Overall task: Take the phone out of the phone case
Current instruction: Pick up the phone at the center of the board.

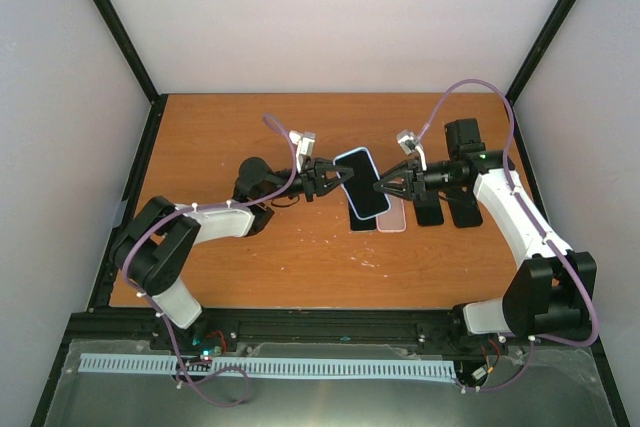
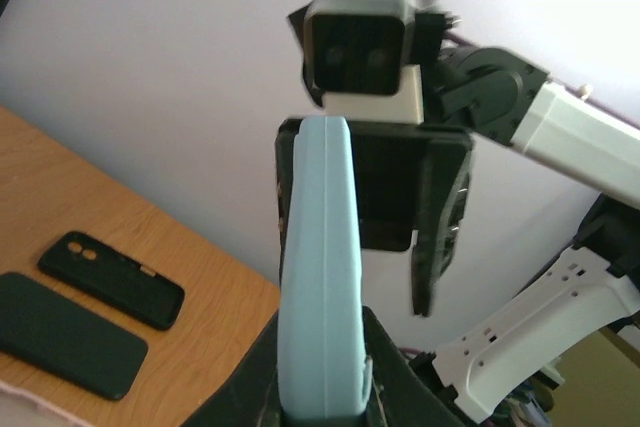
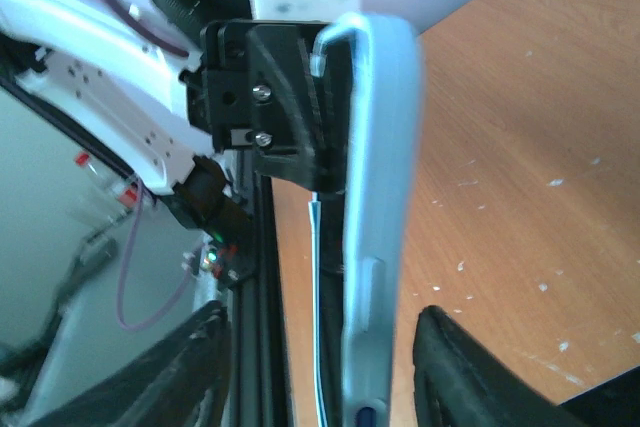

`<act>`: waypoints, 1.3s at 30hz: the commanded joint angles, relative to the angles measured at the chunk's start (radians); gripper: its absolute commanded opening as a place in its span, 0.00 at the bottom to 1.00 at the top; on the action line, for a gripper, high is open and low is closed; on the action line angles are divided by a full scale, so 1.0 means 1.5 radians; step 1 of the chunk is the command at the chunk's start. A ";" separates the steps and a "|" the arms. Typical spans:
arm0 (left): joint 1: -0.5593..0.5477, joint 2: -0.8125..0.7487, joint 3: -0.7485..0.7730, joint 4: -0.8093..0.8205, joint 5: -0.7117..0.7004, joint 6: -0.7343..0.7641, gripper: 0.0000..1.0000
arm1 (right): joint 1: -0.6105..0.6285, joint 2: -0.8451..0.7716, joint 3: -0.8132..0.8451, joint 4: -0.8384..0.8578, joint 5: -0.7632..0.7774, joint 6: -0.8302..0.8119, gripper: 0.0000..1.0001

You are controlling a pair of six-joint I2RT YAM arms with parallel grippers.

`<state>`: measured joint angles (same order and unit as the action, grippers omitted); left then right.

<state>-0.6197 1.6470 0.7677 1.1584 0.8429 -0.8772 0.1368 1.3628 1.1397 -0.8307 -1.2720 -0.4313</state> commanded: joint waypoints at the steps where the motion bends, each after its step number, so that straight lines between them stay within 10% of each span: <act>1: 0.000 -0.053 0.035 -0.072 0.025 0.074 0.00 | -0.002 -0.032 0.031 -0.020 0.013 -0.031 0.56; 9: 0.055 -0.122 0.068 -0.268 0.150 0.149 0.00 | -0.002 -0.002 0.132 -0.244 0.087 -0.273 0.74; 13: 0.071 -0.136 0.089 -0.343 0.209 0.175 0.01 | -0.001 -0.021 0.087 -0.260 0.091 -0.329 1.00; 19: 0.072 -0.148 0.110 -0.359 0.240 0.170 0.00 | 0.038 -0.063 0.028 -0.235 0.082 -0.350 0.98; 27: 0.072 -0.124 0.157 -0.325 0.243 0.098 0.00 | 0.081 -0.053 0.014 -0.219 0.101 -0.348 0.70; 39: 0.072 -0.072 0.200 -0.273 0.250 0.003 0.00 | 0.102 -0.110 0.027 -0.225 0.068 -0.359 0.67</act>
<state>-0.5121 1.5227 0.9985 0.6647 1.1961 -0.8089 0.2806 1.2213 1.1603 -1.1633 -1.1358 -0.9463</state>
